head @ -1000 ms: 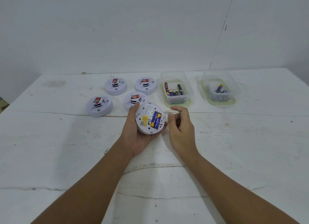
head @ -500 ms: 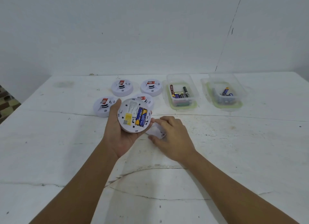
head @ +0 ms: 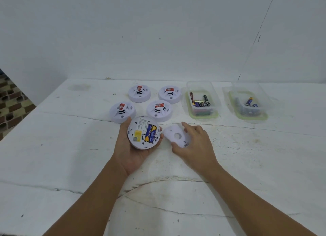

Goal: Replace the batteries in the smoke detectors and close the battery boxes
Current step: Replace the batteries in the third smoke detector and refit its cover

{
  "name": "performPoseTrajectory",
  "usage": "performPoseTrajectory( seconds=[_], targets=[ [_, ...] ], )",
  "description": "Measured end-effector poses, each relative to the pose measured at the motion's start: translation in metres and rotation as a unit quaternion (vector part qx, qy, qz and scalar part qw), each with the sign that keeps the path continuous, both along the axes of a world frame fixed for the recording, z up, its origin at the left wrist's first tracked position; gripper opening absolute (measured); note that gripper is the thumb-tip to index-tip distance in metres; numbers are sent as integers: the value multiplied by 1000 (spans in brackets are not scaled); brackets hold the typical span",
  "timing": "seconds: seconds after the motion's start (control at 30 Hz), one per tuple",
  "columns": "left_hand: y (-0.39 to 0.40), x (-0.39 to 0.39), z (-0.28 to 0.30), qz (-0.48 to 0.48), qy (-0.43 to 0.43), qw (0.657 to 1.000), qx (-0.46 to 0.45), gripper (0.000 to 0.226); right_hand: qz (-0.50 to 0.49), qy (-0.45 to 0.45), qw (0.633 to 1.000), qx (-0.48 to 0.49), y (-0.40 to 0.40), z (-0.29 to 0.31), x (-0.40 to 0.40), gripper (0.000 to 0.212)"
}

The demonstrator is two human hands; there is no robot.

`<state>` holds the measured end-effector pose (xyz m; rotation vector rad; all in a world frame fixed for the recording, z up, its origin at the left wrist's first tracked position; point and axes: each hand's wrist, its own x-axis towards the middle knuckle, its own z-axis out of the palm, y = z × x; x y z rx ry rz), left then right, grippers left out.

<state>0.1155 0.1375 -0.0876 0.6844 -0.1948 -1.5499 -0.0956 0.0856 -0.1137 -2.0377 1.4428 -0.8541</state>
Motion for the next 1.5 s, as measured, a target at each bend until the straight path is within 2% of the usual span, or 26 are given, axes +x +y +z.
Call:
performPoseTrajectory(
  seconds=[0.03,0.13,0.2,0.27,0.33,0.47,0.63,1.1,1.5],
  targets=[
    [0,-1,1,-5,-3,1000,3,84,-19,-36,999,3,0,2,0,83],
    [-4,-3,5,-14,-14,1000,21,68,-45,-141,989,6,2,9,4,80],
    [-6,-7,10,-15,-22,999,34,59,-17,-181,983,-6,8,17,10,82],
    [-8,-10,14,-45,-40,998,33,61,19,-208,978,-17,13,25,18,81],
    [-8,-18,22,-86,-37,995,34,66,46,-198,978,-43,17,31,27,76],
    [-14,-31,29,-129,16,991,40,53,90,-136,983,-82,15,26,30,69],
    [-20,-32,18,-173,23,984,43,47,113,-79,982,-130,8,15,18,68],
    [-27,-28,11,-198,33,979,34,54,147,-58,975,-156,-5,15,15,56],
    [-27,-29,12,-212,37,976,41,57,134,-52,979,-145,-6,19,15,45]
  ],
)
